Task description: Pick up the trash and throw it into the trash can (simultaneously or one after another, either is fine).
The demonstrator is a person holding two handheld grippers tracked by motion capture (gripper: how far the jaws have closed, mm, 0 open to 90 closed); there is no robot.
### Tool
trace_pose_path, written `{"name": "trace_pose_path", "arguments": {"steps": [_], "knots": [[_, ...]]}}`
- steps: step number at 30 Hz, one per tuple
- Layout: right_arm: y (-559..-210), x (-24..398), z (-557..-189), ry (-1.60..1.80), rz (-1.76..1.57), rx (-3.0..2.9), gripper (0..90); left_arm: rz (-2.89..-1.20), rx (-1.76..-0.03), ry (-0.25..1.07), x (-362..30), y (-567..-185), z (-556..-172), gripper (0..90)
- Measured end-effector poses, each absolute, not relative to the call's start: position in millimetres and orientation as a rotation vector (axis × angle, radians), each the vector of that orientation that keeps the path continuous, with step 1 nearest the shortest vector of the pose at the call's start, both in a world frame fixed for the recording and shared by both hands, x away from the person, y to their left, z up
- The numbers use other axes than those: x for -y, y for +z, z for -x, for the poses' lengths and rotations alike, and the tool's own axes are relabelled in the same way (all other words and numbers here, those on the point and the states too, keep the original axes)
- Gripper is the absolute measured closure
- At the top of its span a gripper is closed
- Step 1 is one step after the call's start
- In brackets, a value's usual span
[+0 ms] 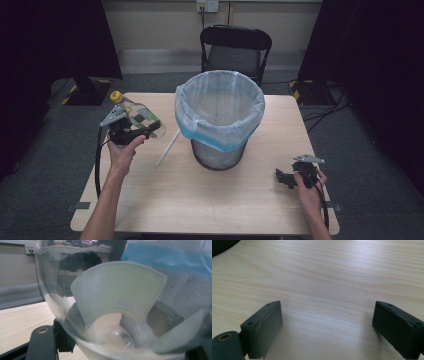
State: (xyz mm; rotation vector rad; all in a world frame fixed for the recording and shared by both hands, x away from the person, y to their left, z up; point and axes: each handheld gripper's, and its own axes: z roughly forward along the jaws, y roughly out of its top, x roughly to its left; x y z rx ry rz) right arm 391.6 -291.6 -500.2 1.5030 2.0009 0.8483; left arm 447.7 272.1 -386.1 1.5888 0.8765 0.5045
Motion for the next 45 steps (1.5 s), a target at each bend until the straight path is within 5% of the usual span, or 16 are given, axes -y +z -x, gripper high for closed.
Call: {"name": "trace_pose_path", "arguments": {"steps": [45], "knots": [[-500.2,291.7,-391.7,0.849,-1.503,-2.001,8.3,-1.473,-0.733,0.548,-263.6,-291.3,-436.1,28.3]]}}
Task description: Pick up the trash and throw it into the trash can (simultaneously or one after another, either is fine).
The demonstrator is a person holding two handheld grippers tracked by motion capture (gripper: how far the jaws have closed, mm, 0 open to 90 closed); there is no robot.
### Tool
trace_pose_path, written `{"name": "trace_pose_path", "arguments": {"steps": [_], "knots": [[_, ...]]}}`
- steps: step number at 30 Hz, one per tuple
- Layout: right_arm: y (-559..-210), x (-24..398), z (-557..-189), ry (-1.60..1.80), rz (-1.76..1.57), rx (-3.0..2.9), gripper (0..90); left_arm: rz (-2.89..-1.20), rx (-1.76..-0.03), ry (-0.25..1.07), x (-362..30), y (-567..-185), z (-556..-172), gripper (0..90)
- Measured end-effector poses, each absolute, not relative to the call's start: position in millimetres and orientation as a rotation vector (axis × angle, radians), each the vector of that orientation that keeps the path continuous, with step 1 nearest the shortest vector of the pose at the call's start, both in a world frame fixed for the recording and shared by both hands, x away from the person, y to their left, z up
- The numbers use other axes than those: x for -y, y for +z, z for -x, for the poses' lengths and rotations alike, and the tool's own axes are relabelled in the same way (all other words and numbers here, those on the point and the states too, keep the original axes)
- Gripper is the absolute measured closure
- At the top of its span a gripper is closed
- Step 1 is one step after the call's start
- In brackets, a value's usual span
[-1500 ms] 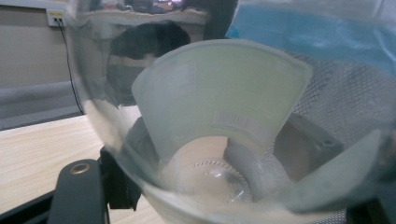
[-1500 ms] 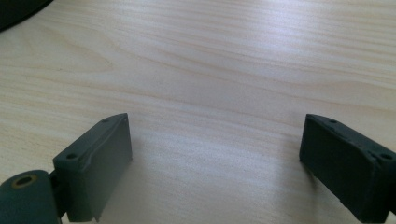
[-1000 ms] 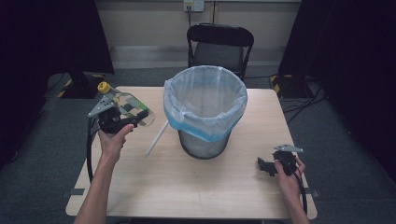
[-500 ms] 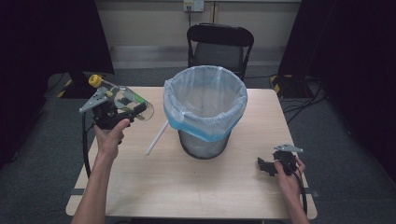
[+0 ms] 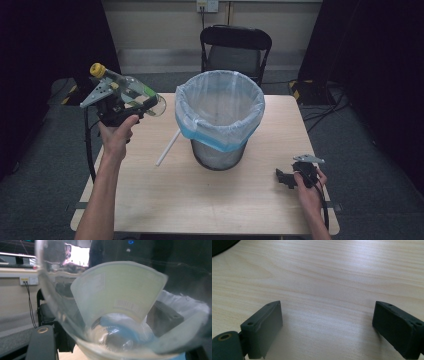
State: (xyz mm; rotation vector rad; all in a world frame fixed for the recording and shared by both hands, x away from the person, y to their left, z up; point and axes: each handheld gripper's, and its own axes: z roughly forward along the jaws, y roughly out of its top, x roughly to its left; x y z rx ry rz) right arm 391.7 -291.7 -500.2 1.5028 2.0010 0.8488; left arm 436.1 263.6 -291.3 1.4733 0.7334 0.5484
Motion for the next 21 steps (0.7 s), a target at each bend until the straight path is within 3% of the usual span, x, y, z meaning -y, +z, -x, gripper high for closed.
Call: {"name": "trace_pose_path", "arguments": {"steps": [21], "knots": [[-500.2,291.7,-391.7,0.849,-1.503,-2.001,8.3,-1.451,-0.639,0.591,-246.3,-241.6,-435.0,28.3]]}}
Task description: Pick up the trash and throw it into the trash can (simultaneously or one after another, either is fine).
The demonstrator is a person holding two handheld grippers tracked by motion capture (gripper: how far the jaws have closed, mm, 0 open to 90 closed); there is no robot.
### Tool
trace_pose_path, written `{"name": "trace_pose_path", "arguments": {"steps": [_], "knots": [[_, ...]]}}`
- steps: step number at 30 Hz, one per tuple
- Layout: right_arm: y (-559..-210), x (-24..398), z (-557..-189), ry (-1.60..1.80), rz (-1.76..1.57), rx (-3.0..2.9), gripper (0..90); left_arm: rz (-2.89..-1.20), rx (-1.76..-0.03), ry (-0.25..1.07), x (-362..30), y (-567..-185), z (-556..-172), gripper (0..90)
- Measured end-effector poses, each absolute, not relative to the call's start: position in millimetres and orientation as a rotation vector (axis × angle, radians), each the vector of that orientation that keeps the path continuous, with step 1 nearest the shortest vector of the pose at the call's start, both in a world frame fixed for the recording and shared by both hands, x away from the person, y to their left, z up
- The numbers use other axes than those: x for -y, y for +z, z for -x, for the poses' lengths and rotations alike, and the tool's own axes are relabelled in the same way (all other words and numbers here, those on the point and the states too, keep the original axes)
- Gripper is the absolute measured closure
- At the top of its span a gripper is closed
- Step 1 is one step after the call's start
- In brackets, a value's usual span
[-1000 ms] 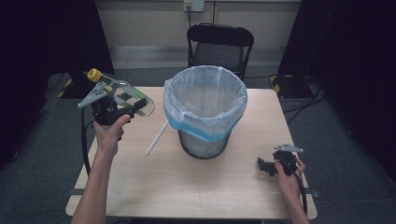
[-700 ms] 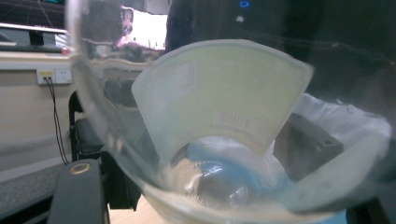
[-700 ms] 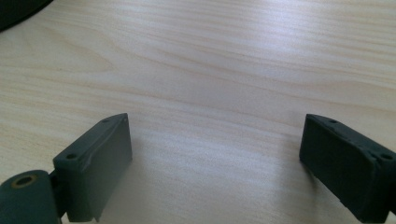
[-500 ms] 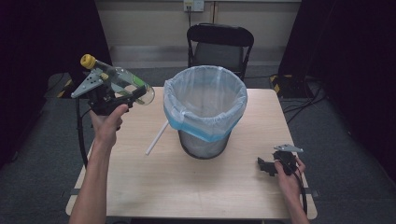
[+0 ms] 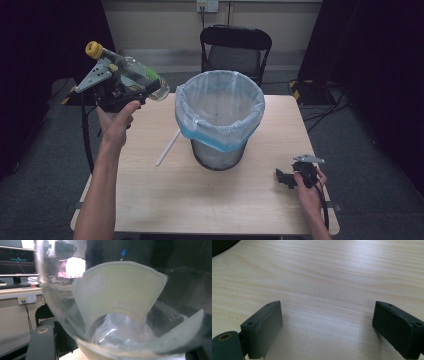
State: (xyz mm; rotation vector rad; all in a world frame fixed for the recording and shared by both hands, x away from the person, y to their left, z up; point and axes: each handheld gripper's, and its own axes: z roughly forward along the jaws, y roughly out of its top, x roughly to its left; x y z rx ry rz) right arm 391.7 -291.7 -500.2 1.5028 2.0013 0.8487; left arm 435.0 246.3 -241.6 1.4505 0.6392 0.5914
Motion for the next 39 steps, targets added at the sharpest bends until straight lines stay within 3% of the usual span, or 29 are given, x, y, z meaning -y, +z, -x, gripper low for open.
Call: {"name": "trace_pose_path", "arguments": {"steps": [15,39], "knots": [[-500.2,291.7,-391.7,0.849,-1.503,-2.001,8.3,-1.411,-0.606,0.533,-218.3,-223.1,-443.5,28.3],[-500.2,291.7,-391.7,0.849,-1.503,-2.001,8.3,-1.524,-0.516,0.446,-146.7,-211.2,-462.7,28.3]]}}
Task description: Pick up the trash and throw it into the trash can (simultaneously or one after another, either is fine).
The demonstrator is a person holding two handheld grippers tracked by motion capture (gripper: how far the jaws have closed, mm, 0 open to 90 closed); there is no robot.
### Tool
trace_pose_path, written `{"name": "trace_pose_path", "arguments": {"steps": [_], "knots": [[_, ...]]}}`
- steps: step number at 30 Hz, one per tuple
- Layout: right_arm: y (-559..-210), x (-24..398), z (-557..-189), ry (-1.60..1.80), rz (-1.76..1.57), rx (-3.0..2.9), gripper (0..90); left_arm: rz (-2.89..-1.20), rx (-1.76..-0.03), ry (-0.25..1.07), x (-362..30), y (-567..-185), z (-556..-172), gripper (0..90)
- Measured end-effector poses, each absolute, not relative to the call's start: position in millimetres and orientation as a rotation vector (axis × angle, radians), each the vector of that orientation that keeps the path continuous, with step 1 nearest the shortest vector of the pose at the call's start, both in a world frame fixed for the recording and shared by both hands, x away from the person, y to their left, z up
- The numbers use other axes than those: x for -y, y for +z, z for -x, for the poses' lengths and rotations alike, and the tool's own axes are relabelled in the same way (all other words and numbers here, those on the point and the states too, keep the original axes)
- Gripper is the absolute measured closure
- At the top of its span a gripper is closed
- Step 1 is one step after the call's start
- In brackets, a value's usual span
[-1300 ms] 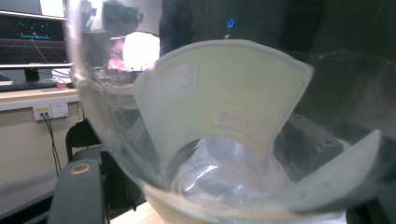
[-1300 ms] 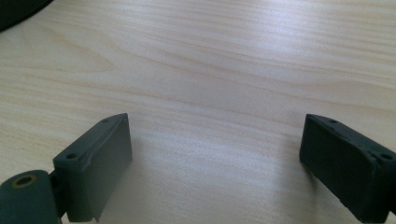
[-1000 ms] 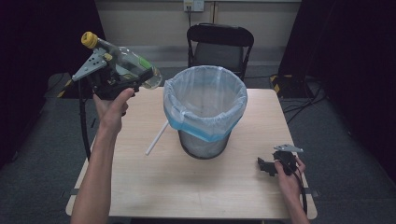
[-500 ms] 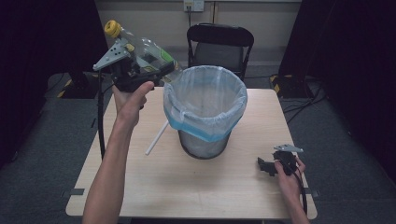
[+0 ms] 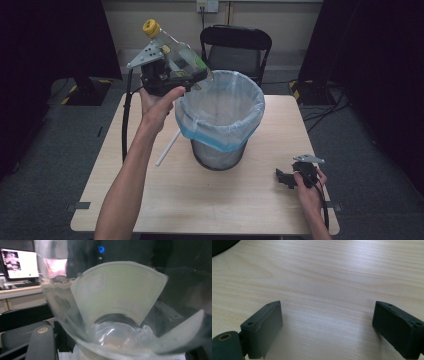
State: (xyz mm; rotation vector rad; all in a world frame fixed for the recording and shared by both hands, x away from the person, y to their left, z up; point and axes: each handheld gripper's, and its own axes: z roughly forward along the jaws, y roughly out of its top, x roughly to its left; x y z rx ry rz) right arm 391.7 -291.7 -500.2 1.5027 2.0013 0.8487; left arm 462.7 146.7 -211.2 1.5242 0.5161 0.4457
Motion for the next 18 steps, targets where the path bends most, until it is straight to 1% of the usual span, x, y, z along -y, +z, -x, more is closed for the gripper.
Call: {"name": "trace_pose_path", "arguments": {"steps": [5,18], "knots": [[-500.2,291.7,-391.7,0.849,-1.503,-2.001,8.3,-1.549,-0.514,0.413,-137.4,-211.3,-468.4,28.3],[-500.1,291.7,-392.3,0.849,-1.503,-2.003,8.1,-1.685,-0.469,0.317,-100.2,-215.8,-480.5,28.1]]}}
